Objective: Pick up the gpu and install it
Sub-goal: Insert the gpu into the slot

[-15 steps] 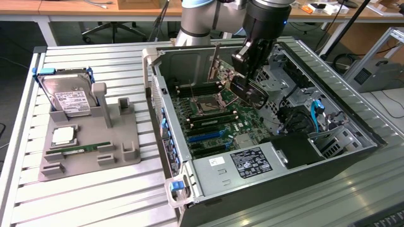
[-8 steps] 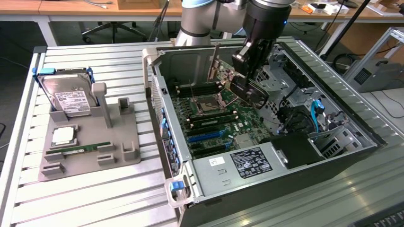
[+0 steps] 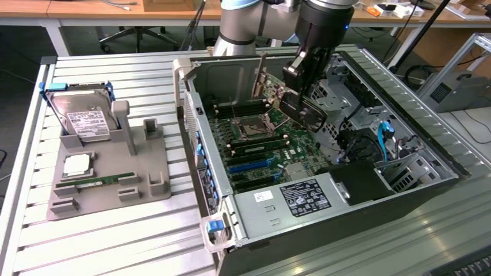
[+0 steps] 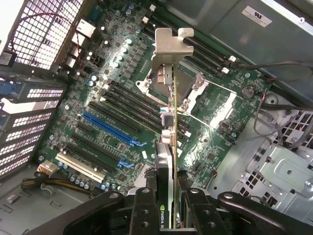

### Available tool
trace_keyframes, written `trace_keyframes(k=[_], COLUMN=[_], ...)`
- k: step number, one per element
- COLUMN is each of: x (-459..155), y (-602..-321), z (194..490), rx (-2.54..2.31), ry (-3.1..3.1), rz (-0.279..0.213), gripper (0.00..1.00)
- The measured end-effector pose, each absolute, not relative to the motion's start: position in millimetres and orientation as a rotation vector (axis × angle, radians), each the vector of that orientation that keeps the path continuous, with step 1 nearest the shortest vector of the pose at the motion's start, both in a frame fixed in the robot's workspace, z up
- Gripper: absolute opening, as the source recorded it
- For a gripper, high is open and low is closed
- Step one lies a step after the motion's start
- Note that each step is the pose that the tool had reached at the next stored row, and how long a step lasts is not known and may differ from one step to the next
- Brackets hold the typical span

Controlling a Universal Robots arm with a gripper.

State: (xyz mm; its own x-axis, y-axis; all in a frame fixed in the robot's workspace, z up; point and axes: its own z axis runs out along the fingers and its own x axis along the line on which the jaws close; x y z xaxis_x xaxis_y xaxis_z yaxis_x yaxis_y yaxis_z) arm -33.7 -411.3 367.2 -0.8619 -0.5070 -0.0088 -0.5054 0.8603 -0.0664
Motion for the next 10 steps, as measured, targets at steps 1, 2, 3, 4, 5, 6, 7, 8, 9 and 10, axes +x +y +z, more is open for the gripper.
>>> trace_keyframes(k=[1, 2, 3, 4, 5, 6, 7, 8, 9, 10], x=[-33.7, -33.7, -33.7, -33.7, -33.7, -33.7, -33.7, -33.7, -33.7, -33.7], y=[-411.3, -411.4, -411.4, -411.4, -411.4, -411.4, -411.5, -411.5, -411.5, -411.5], z=[367.2, 367.2, 367.2, 367.1, 367.1, 367.1, 367.1, 367.0, 367.0, 367.0], rx=[-0.822, -0.826, -0.829, -0.835, -0.840, -0.844, -0.847, -0.851, -0.854, -0.858], ry=[3.004, 3.002, 3.002, 3.000, 2.998, 2.997, 2.996, 2.995, 2.994, 2.993], rz=[-0.096, -0.096, -0.096, -0.096, -0.096, -0.096, -0.096, -0.096, -0.096, -0.096], gripper=[0.27, 0.27, 0.27, 0.27, 0.27, 0.27, 0.27, 0.27, 0.27, 0.27])
